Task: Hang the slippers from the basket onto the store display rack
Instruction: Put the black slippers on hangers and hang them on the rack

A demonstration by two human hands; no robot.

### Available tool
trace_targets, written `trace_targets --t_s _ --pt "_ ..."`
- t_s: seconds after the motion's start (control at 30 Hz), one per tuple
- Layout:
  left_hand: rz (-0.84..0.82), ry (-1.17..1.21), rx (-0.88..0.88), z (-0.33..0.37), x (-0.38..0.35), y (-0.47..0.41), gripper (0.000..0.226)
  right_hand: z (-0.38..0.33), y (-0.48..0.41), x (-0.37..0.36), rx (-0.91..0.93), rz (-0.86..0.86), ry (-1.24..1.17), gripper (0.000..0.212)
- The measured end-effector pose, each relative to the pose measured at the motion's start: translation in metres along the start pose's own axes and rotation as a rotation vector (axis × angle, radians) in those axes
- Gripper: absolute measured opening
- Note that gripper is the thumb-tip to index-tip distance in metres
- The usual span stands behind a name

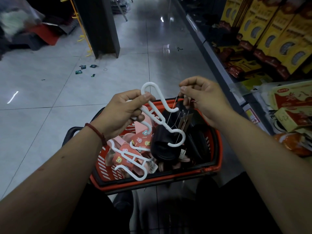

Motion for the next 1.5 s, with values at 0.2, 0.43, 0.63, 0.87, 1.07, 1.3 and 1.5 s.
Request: trace_targets --t_s 0.2,0.43,0.63,0.87,1.07,1.3,1.5 --pt "0.172 0.195 -0.097 0.008 0.012 -0.002 0.024 0.013 -0.006 0.002 -0.074 0.001 0.283 0.006" --pt "0.368 0.258 -0.112 0.010 0.030 -0.003 0.022 0.017 -0.001 0.001 -0.129 -0.111 0.428 0.007" --pt "0.379 0.230 -0.111 0.011 0.029 -0.001 0.023 0.015 0.003 -0.001 -0.108 -0.162 0.493 0.007" --pt "0.460 0.220 -0.132 0.014 0.041 0.000 0.023 0.019 -0.006 0.019 -0.120 0.075 0.532 0.011" --pt "0.741 0.415 -0.108 0.007 0.059 0.008 0.018 0.031 -0.002 0.004 -0.144 -0.183 0.628 0.007" --pt "0.710 0.460 -0.064 -0.007 0.041 0.003 0.020 0.033 0.005 -0.037 0.122 -0.280 0.969 0.015" --pt "0.639 0.496 0.020 -0.014 0.016 0.001 0.020 0.036 -0.010 -0.035 -0.020 0.010 0.428 0.046"
Point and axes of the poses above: each hand's wrist, its own y-axis away from the middle knuckle, its own x-axis out of the back of the hand, z = x × y, the point moved 4 cm from there along -y, towards the middle knuckle, and after that the axes turned 8 degrees about -x, right-handed, at the moved point
